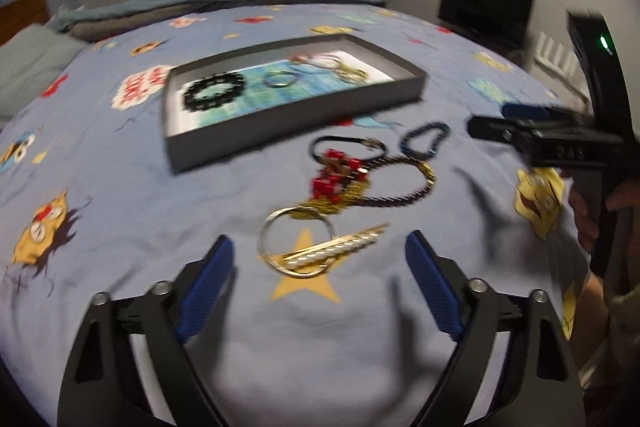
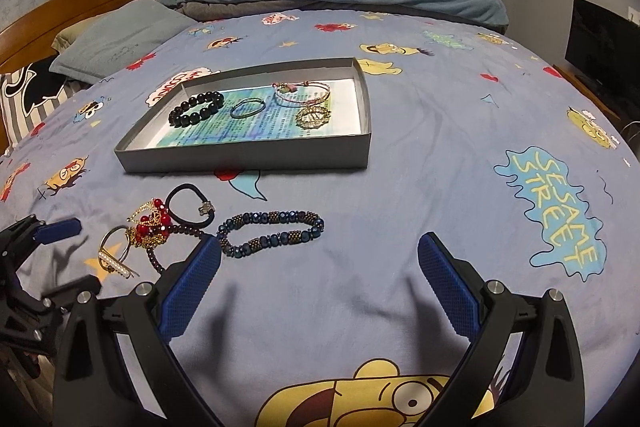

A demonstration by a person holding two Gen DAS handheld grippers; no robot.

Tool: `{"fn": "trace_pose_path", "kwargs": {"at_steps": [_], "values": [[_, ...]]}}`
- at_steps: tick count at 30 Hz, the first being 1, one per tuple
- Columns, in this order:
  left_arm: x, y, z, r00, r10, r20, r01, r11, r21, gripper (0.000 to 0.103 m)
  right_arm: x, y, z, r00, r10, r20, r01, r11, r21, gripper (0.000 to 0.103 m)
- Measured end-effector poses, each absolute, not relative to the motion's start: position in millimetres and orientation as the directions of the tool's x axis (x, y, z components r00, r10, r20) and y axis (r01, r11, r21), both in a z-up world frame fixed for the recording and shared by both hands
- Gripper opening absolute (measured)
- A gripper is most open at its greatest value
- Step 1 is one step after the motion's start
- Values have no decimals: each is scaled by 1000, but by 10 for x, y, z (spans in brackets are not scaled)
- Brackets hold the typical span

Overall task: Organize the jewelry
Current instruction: 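Withdraw both tools from the tray back to the jewelry pile, then grasp the pearl hairpin with the left tool while the right tool grasps the blue bead bracelet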

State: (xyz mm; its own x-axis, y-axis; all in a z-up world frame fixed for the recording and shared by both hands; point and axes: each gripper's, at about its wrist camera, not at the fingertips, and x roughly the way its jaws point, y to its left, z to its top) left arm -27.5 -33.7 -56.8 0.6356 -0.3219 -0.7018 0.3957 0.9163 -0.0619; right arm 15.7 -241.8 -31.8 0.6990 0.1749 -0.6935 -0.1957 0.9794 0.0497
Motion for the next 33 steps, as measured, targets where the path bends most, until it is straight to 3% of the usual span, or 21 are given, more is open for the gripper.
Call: {"fn": "trace_pose_path", "kwargs": {"at_steps": [4,6,10,18,26,33], "values": [[-221,-426,-636,601,-337,-725,407,910,-86,74,158,-2405,-337,695,183,-696,-205,977,53,97],[-196,-465,-661,594,-334,-732,409,909,-83,65,159,-2398,-347,693,186,-697,-207,977,55,97],[-167,-538,-677,600,-316,-735,427,903,-40,61,161,-2384,-358,689,192,-699,-217,975,54,97],[-125,-576,-679,599,-318,-735,446,895,-24,45,198,-2399,-394,683,193,-705,-216,975,58,95],[-77,-605,-664,604,-322,-729,456,890,-16,38,345,-2404,-508,659,208,-722,-207,974,92,67],[-65,-643,-627,606,-348,-715,493,870,-5,38,521,-2407,-583,636,218,-740,-200,973,115,62]]}}
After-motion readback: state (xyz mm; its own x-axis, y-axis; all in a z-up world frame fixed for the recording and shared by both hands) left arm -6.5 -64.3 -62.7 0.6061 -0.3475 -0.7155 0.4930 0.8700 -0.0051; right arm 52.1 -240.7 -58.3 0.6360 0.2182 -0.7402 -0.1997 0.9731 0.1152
